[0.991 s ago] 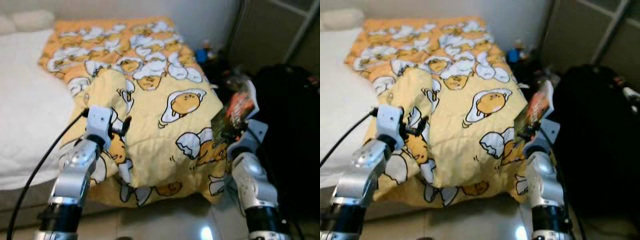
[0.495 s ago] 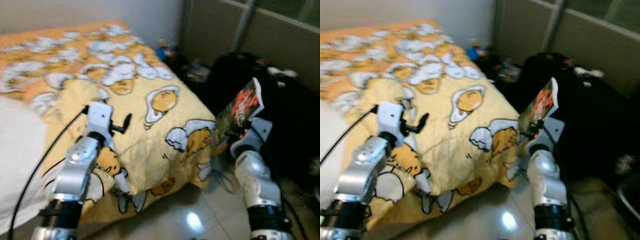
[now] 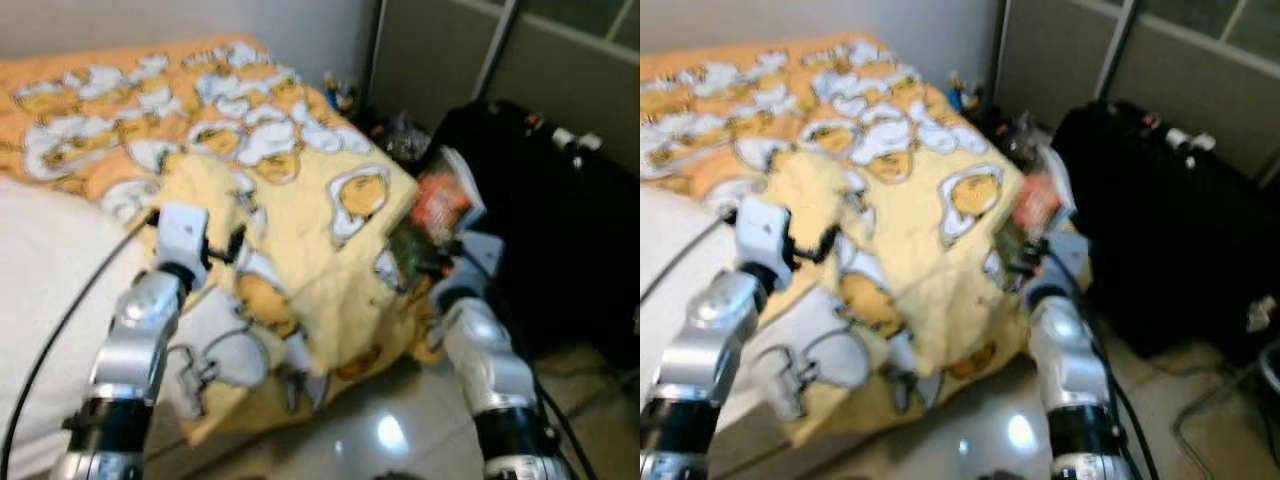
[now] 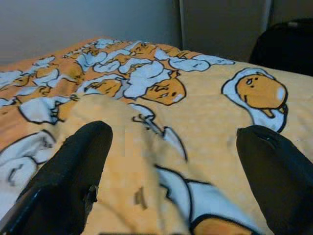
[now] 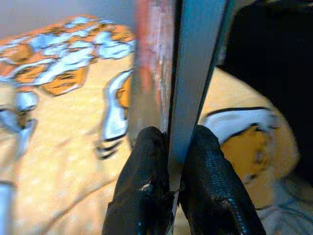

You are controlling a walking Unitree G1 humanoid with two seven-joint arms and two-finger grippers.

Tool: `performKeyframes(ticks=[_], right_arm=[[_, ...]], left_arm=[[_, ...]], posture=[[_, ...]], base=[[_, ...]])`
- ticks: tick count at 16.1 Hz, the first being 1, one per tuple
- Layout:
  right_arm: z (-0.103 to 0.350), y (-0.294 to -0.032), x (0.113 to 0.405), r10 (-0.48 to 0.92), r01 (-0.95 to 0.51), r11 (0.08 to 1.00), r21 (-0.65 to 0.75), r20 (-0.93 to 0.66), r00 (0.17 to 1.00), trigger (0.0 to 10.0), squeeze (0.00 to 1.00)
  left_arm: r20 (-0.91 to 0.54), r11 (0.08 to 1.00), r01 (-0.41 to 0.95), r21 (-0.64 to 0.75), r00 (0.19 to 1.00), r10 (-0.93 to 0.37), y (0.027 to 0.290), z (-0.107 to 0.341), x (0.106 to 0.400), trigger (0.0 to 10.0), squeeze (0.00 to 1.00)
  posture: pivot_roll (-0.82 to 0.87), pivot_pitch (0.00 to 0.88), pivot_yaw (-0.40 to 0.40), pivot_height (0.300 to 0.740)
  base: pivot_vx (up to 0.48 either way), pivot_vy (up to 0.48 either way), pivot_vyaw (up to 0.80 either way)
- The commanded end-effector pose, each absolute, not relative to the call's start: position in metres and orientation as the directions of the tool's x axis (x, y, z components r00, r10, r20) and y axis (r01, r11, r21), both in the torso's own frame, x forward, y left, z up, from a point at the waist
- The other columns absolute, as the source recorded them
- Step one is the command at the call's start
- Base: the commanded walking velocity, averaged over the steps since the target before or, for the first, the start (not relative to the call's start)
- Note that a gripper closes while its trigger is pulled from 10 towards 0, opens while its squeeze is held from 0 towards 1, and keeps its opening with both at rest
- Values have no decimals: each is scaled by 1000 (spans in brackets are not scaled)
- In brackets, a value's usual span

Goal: Clean up the room

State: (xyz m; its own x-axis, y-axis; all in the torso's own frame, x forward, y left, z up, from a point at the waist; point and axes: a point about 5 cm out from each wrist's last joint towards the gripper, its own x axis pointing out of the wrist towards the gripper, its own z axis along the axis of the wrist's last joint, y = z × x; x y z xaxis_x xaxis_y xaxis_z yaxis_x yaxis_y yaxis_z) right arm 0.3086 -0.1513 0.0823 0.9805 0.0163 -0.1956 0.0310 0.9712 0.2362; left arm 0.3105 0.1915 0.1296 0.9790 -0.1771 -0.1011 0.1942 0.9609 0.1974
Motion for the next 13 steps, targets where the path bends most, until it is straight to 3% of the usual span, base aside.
performKeyframes(ticks=[1, 7, 9, 13], right_arm=[[93, -160, 311, -1, 33, 975, 219, -145, 989, 10000, 0], [92, -151, 311, 38, -14, 986, 165, -143, 989, 10000, 0], [90, -152, 311, 35, -8, 985, 172, -149, 988, 10000, 0], [91, -159, 312, -1, 30, 982, 187, -149, 989, 10000, 0]], left_arm=[[-102, 954, 227, 196, 972, -210, 182, 129, 311, 10000, 0], [-106, 949, 234, 212, 971, -216, 181, 131, 313, 10000, 0], [-102, 949, 232, 211, 971, -214, 181, 131, 313, 10000, 0], [-108, 950, 233, 206, 971, -215, 179, 129, 313, 10000, 0]], posture=[[-28, 0, -10, 740], [-9, 0, -6, 740], [-8, 0, -15, 740], [-11, 0, -17, 740]], base=[[0, 424, 0], [0, 427, 0], [0, 426, 800], [0, 425, 0]])
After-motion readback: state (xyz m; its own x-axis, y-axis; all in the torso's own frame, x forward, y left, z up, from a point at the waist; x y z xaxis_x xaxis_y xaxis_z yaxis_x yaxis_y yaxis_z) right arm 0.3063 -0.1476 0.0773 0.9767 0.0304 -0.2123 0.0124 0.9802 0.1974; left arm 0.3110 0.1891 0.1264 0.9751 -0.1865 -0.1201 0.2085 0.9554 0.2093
